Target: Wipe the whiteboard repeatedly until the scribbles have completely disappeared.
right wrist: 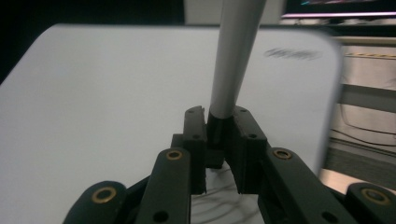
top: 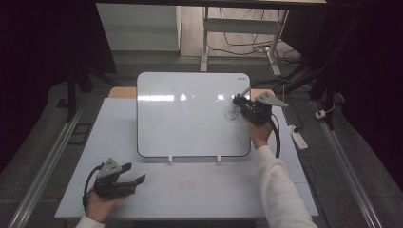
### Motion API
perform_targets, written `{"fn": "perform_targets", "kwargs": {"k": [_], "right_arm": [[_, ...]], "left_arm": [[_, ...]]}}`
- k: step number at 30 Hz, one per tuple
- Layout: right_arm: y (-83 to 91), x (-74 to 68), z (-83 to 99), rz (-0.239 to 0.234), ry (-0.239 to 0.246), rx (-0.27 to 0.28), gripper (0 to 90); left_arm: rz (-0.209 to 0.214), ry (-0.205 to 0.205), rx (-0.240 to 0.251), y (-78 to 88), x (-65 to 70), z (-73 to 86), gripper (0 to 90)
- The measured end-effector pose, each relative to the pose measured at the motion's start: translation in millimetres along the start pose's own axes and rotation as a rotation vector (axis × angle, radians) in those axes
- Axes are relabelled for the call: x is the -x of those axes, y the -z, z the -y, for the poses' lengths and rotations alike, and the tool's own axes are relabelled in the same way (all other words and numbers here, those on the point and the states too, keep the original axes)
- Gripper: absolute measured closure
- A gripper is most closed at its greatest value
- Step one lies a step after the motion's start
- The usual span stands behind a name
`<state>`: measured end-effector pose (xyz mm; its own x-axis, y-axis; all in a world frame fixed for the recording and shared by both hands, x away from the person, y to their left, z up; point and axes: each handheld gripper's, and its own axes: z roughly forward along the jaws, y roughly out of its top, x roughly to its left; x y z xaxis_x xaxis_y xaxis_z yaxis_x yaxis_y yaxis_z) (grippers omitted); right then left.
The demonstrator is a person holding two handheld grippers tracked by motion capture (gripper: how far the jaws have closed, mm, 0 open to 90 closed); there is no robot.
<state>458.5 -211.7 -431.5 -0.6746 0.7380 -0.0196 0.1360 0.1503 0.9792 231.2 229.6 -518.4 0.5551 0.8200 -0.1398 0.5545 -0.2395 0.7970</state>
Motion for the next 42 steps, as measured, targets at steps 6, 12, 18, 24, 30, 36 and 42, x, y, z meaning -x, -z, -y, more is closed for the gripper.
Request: {"fn": "perform_targets", "kwargs": {"k": [6,12,18,24,30,36,42], "right_arm": [[-2.0,-19.0,6.3,-0.051,0.101,-0.056,77.8],[3.2,-4.2,2.6,-0.008,0.020,-0.032,77.8],[1.0,-4.9,-0.3,0.026,0.058,-0.025,77.7],[4.5,19.8,-10.9,0.133,-0.032,0.049,77.7],[5.3,7.7,-4.9,0.060,0.047,-0.009,77.7],[13.8,29.6,-9.9,0.175,-0.057,0.055,77.8],[9.3,18.3,-7.9,0.100,0.031,0.011,77.8]], "left_arm": [[-0.002,0.003,-0.002,-0.2,-0.3,0.5,27.4],[-0.001,-0.002,0.004,1.2,1.0,0.6,27.4],[-0.001,0.002,0.000,0.1,0.2,0.8,27.4],[0.000,0.001,-0.003,-0.3,-0.2,1.0,27.4],[-0.003,0.005,-0.001,0.5,-1.4,1.7,27.4],[0.000,-0.001,-0.001,0.5,0.6,1.1,27.4],[0.000,0.006,-0.006,-1.1,-0.9,1.4,27.4]]}}
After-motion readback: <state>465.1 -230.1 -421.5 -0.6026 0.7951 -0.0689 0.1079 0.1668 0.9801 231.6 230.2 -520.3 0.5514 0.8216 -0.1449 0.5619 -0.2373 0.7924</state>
